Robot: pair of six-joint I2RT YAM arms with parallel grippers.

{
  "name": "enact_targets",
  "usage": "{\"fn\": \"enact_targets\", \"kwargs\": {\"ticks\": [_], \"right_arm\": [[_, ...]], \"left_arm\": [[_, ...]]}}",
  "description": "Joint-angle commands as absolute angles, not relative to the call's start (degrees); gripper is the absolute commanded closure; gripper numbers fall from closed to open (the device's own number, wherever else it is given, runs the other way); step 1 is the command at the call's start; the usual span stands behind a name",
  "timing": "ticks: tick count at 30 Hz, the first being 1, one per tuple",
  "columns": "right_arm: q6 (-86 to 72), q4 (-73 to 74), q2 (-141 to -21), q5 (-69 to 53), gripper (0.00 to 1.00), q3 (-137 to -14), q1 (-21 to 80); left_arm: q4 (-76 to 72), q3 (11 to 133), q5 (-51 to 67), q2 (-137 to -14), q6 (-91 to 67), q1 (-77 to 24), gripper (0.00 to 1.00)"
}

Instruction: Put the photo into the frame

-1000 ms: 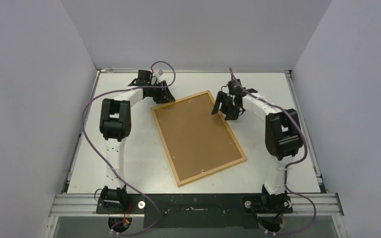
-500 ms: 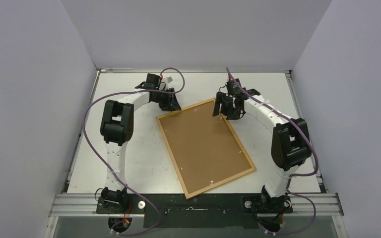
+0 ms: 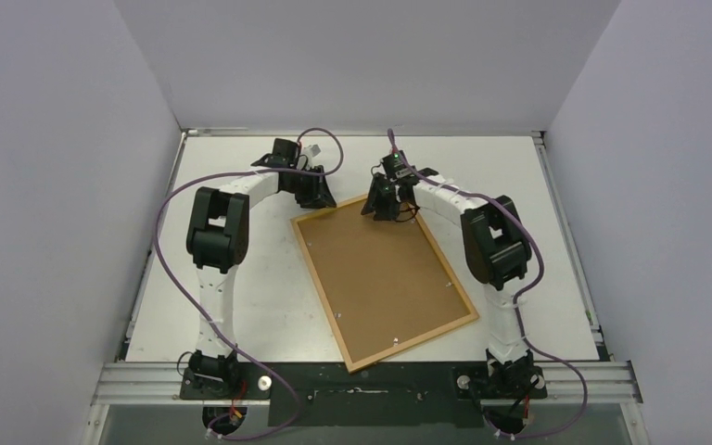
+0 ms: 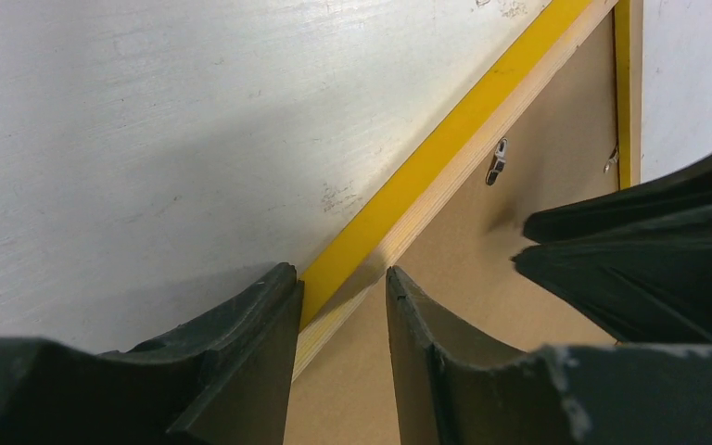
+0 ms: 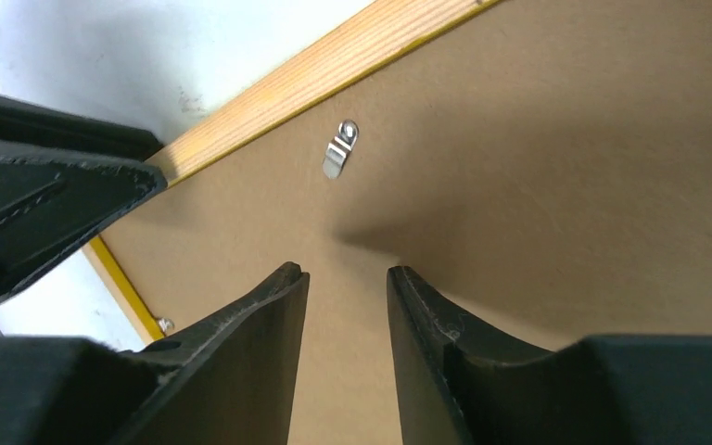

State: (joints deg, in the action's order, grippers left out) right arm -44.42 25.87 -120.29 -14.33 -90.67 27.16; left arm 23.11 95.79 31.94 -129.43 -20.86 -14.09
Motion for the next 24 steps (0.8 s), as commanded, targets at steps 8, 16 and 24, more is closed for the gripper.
{"fn": "enact_targets", "kwargs": {"ticks": [8,16,24], "right_arm": [[-49.1,21.4,-124.0,-10.2,0.67,-97.4,28.6],[-49.4,22.0,-126.5,-10.5,0.68,-98.6,28.6],[-48.8,22.8,-127.1,-8.9,0.68,-98.9,28.5]], "left_arm": [[24.0,95.0,33.0,-127.5,-21.9,-13.2,0.64],[24.4,95.8,33.6,-128.1,-21.8,-12.9,0.65],[24.4,95.5,33.9,-128.4,-21.9,-12.9,0.65]]}}
